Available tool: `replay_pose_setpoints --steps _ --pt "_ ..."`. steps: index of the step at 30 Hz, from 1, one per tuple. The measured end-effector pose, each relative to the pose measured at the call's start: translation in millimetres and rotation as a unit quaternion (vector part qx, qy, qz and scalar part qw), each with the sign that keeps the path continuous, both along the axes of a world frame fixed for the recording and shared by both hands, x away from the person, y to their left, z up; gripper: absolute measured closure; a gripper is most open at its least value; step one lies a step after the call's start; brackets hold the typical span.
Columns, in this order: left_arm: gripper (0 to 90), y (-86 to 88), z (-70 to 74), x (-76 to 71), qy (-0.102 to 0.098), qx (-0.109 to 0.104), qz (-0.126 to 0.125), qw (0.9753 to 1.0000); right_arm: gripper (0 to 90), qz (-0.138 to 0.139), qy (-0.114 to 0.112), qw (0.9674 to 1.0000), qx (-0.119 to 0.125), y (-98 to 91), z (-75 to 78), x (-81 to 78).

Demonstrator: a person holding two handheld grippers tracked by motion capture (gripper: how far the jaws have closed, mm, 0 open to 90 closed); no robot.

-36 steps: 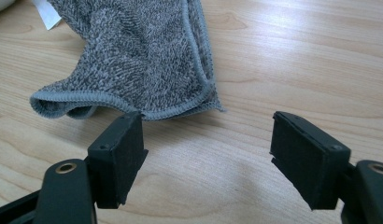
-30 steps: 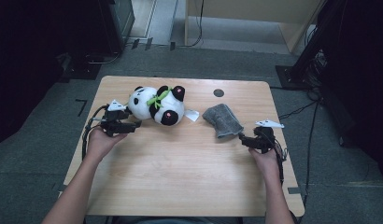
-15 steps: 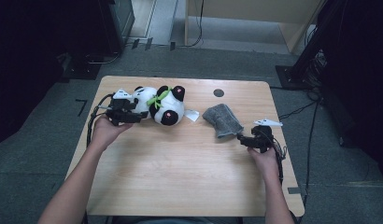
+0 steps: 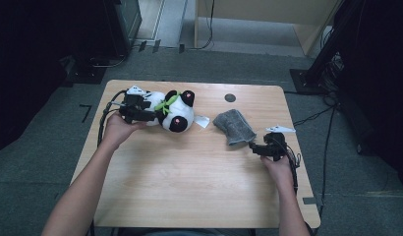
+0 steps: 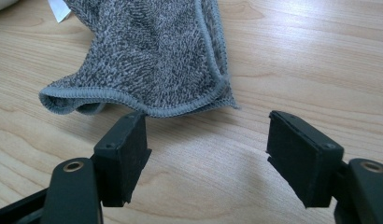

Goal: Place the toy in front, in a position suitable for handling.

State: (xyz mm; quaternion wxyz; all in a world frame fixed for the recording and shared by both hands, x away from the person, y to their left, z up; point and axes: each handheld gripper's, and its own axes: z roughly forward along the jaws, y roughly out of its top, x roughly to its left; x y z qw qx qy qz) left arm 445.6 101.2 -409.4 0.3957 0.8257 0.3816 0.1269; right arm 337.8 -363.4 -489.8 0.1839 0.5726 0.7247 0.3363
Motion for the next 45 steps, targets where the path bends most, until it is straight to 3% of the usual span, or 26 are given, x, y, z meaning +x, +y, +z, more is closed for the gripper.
replay_pose_setpoints --steps 2,6,10,23,28,30,32,35,38,42,45 --pt "33.8 -5.3 -1.3 2.0 -0.005 0.01 -0.004 0.9999 29.7 0.001 -0.001 1.0 0.0 0.4 -0.1 0.2" --pt "34.7 -10.8 -8.0 6.1 0.0 0.006 -0.002 1.0 29.6 0.003 0.0 1.0 0.001 0.9 -0.2 0.3" --pt "35.4 -17.6 -13.0 7.2 -0.003 0.019 -0.005 0.9998 29.7 0.004 0.001 1.0 0.001 0.7 -0.7 0.8" --pt "44.0 -20.0 -21.4 11.9 -0.015 0.028 0.0 0.9995 29.7 0.008 0.003 1.0 -0.001 3.0 -1.1 1.3" --pt "48.8 -23.4 -26.6 12.7 0.001 0.022 -0.001 0.9998 29.7 0.01 0.003 0.9999 -0.002 3.5 -1.4 1.6" --pt "53.7 -22.9 -27.5 13.7 0.016 0.016 0.002 0.9997 29.7 0.009 0.003 0.9999 -0.002 3.8 -1.5 1.7" --pt "60.1 -23.6 -26.7 12.8 0.017 0.022 0.0 0.9996 29.7 0.011 0.005 0.9999 -0.002 4.5 -1.6 1.9" --pt "63.6 -21.9 -24.1 12.4 0.033 0.012 0.009 0.9994 29.8 0.012 0.005 0.9999 -0.002 4.9 -1.3 1.7" --pt "65.6 -23.0 -17.7 8.5 0.026 0.011 0.023 0.9993 29.9 0.012 0.005 0.9999 -0.003 4.7 -1.4 1.9" --pt "68.0 -23.2 -10.8 2.2 0.03 -0.008 0.031 0.9991 30.0 0.009 0.007 0.9999 -0.001 3.6 -1.9 2.2" --pt "68.8 -25.3 -7.9 -8.1 0.025 0.004 0.03 0.9992 30.2 0.008 0.005 1.0 0.0 2.8 -1.2 1.9"
